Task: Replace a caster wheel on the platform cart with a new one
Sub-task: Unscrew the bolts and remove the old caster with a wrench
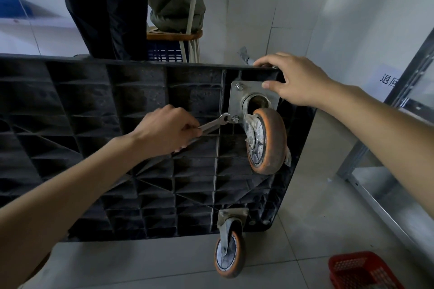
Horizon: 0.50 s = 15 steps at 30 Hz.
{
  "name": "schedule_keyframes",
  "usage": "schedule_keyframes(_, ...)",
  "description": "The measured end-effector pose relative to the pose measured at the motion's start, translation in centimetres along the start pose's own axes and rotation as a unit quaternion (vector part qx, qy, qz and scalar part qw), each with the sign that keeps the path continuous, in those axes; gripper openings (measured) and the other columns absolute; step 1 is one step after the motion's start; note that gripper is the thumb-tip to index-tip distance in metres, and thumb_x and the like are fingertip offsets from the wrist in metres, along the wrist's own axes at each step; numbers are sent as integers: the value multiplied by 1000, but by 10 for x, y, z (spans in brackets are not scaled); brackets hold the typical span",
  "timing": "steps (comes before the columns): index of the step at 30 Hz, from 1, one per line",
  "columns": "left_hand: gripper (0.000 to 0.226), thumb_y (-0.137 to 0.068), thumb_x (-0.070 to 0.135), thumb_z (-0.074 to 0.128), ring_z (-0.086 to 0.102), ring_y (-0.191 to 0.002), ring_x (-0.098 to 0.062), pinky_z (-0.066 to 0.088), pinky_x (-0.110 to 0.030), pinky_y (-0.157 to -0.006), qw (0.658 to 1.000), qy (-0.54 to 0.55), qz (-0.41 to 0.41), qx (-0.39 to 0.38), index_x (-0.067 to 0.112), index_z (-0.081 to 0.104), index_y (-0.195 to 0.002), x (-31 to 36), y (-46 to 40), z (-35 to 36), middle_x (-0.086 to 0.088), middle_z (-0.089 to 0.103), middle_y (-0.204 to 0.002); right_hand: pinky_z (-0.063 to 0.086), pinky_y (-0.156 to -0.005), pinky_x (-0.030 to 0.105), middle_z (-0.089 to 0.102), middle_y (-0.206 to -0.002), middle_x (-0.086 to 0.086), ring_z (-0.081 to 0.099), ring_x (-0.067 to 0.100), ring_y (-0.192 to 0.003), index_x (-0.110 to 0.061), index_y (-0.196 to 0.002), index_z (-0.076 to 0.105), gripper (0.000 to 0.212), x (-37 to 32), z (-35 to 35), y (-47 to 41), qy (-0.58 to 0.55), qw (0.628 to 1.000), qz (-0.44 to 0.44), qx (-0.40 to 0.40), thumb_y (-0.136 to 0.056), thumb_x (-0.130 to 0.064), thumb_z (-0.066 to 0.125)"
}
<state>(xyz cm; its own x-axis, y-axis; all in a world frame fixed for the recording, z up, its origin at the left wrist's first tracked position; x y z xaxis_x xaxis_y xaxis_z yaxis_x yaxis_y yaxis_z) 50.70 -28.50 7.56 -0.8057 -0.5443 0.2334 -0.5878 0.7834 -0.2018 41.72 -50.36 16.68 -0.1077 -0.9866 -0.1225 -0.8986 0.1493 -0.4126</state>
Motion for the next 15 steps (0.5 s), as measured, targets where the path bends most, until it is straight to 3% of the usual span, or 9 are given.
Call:
schedule_keyframes(5,31,-99,44,54,63,-61,-5,55,-34,-71,997,-71,18,-32,35,62,-71,14,-15,-5,10,68,-65,45,-98,44,60,-131,-7,56,26,-119,-34,-133,55,44,0,0,0,5,1000,3,1,-92,-28,70)
schedule_keyframes(9,19,-98,45,55,62,-71,-16,55,-38,-77,994,-101,19,-32,37,67,-86,18,-25,-9,12,60,-70,45,-99,45,59,-132,-7,55,26,-120,-33,-134,55,44,-1,1,1,6,1000,4,0,-93,-27,70)
schedule_keyframes(12,21,-99,46,54,63,-89,-25,45,-34,-71,987,-155,37,-15,37,71,-108,27,-29,-13,7,60,-89,44,-98,42,59,-132,-7,55,26,-121,-33,-134,55,44,-1,0,1,8,1000,3,1,-93,-27,69)
schedule_keyframes(15,23,-100,44,52,62,-91,-26,38,-33,-69,979,-196,50,-2,34,69,-112,33,-33,-12,2,62,-99,44,-98,43,59,-133,-6,55,27,-119,-34,-135,54,44,-1,0,1,9,1000,8,-1,-94,-28,69)
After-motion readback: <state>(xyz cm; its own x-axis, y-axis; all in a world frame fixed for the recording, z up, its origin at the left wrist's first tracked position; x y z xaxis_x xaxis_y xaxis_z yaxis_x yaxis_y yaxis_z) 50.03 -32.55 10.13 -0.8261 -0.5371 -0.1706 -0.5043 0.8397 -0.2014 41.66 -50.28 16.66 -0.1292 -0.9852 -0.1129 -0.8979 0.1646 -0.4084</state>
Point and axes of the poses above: each hand's wrist, its own y-axis away from the middle knuckle, its own z-axis out of the palm, x = y × z, the point moved 8 cm from there along -y, towards the middle knuckle
